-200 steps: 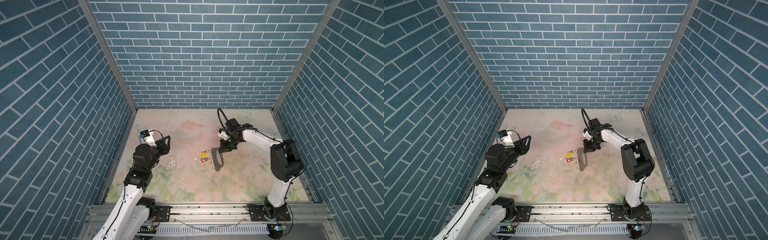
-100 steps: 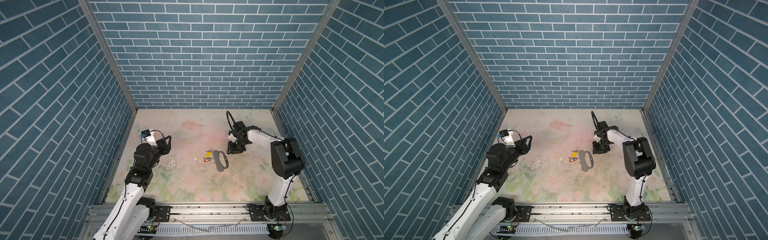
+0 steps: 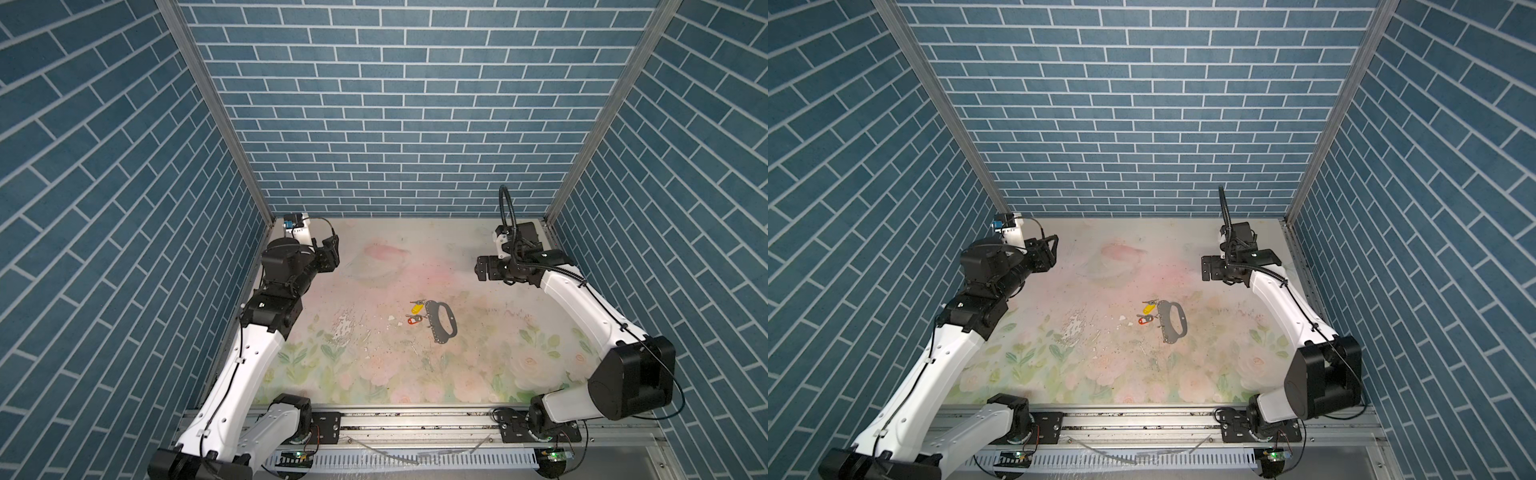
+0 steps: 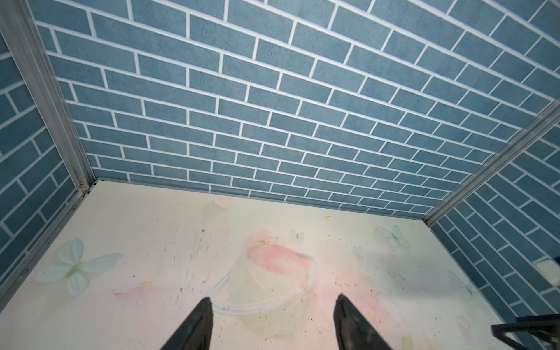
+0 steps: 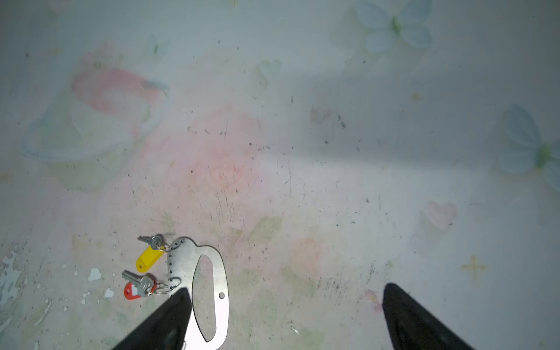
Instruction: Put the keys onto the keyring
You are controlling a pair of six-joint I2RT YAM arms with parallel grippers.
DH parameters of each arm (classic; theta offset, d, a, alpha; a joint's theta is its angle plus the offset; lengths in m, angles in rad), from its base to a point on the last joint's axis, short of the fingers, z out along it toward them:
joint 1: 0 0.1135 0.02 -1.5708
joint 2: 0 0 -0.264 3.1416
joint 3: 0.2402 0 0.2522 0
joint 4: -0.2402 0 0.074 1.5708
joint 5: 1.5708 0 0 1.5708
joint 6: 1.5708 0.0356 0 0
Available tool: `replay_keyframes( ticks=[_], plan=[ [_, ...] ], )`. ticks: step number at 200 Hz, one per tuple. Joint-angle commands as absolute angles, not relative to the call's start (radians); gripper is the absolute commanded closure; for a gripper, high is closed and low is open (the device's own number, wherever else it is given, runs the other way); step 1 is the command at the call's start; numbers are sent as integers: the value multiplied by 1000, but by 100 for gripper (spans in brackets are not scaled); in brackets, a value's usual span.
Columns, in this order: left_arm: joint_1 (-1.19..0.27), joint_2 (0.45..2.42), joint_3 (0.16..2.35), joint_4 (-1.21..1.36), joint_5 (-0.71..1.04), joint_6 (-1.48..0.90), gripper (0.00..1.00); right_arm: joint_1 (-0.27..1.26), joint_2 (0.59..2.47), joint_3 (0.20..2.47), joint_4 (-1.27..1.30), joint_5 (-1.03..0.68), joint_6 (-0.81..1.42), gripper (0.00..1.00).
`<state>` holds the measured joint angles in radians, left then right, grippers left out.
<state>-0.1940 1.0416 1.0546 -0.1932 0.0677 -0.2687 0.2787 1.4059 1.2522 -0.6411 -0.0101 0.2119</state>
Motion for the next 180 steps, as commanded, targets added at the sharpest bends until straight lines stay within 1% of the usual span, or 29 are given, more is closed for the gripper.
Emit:
replay_keyframes(
  ticks=[1,3,6,22,30,44,50,62,79,103,116,126,138,147,166,180],
  plan=[
    [-188,1118,1144,-319,29,-157,7,260,1314,1216,-603,112,222,1],
    [-187,1124,1153,-326,31,-150,2,260,1304,1214,-599,121,222,1],
    [-185,1133,1164,-337,30,-143,1,258,1289,1208,-592,137,222,1],
    [-171,1159,1195,-374,14,-117,1,244,1207,1167,-545,188,217,1],
    [-161,1158,1194,-383,18,-103,1,236,1175,1147,-519,197,213,1],
    [-140,1153,1177,-392,10,-86,1,226,1138,1124,-489,262,229,1],
    [-134,1148,1162,-391,-17,-86,1,223,1127,1116,-479,287,231,1],
    [-129,1136,1096,-354,-124,-96,1,218,1114,1102,-461,327,238,1],
    [-108,1126,970,-235,-166,-68,1,208,1109,1085,-450,331,242,1],
    [-104,1117,745,24,-258,-14,1,199,1105,1039,-393,354,239,1],
    [-96,1118,631,173,-268,4,1,192,1091,990,-331,376,210,1],
    [-84,1120,564,270,-251,11,1,174,1087,961,-300,382,208,1],
    [-68,1137,508,359,-236,11,1,148,1087,911,-227,331,158,1],
    [-55,1160,478,413,-234,8,1,139,1084,876,-177,343,150,1],
    [-22,1235,426,538,-190,-6,1,110,1085,789,-56,309,114,1],
    [1,1306,398,636,-118,-18,1,94,1082,713,52,271,84,1]
  ],
)
